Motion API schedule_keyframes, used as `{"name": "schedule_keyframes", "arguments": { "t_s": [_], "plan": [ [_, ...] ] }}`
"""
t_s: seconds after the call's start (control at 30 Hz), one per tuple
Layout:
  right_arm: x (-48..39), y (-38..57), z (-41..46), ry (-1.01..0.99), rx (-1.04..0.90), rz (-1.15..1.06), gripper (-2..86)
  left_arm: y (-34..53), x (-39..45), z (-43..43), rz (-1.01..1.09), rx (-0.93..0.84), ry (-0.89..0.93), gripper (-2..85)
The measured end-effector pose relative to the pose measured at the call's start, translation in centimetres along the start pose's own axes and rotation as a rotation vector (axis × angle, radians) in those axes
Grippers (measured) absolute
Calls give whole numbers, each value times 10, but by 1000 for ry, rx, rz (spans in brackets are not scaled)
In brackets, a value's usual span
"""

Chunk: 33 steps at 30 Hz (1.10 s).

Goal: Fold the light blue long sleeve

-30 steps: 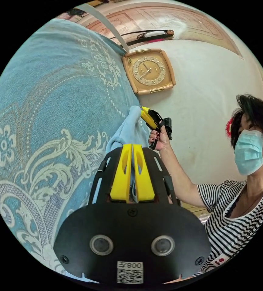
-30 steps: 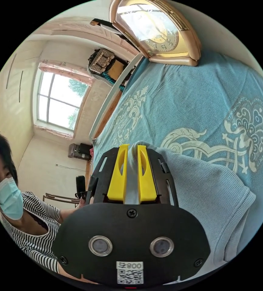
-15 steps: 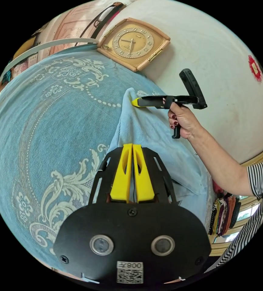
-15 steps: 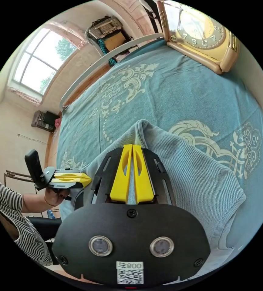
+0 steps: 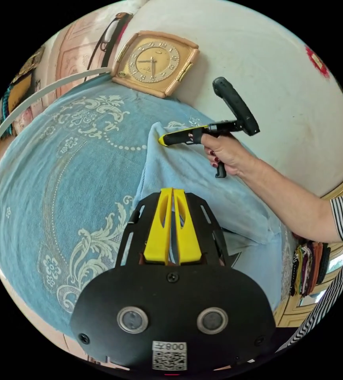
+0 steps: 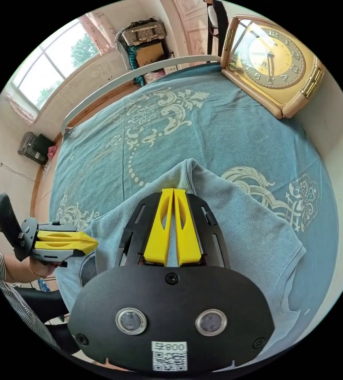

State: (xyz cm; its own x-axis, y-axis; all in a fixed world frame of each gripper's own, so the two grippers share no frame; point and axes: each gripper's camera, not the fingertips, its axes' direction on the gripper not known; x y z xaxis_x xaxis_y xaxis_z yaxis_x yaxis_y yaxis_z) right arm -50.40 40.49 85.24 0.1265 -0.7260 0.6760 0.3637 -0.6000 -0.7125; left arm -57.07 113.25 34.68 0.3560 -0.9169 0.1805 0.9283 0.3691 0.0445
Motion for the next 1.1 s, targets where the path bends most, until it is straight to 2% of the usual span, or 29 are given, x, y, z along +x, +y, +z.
{"name": "schedule_keyframes", "arguments": {
  "t_s": [0.07,0.1,0.2,0.3,0.33,0.47,0.73,0.87,0.93,1.1],
  "plan": [
    [-6,6,-2,19,0,2,1,-1,10,15,38,-97,-49,1],
    [-12,11,-3,51,3,-13,1,1,15,13,54,-42,-64,1],
    [-23,25,-8,97,3,-36,2,-3,20,9,29,-84,-56,1],
    [-14,49,-34,106,0,51,2,-1,28,-3,32,-55,-53,1],
    [-9,70,-55,90,74,91,2,1,32,-7,49,-49,-55,1],
    [0,157,-103,-7,159,192,1,6,42,-16,91,-48,-31,1],
    [-31,367,-135,-66,26,483,1,15,72,-20,195,-76,97,2],
    [-44,416,-139,9,-5,551,1,20,83,-3,248,-141,118,2],
    [-41,440,-127,-18,-37,587,1,25,81,17,248,-234,83,2],
    [-34,481,-130,-92,35,639,0,30,66,12,210,-238,100,1]
  ]
}}
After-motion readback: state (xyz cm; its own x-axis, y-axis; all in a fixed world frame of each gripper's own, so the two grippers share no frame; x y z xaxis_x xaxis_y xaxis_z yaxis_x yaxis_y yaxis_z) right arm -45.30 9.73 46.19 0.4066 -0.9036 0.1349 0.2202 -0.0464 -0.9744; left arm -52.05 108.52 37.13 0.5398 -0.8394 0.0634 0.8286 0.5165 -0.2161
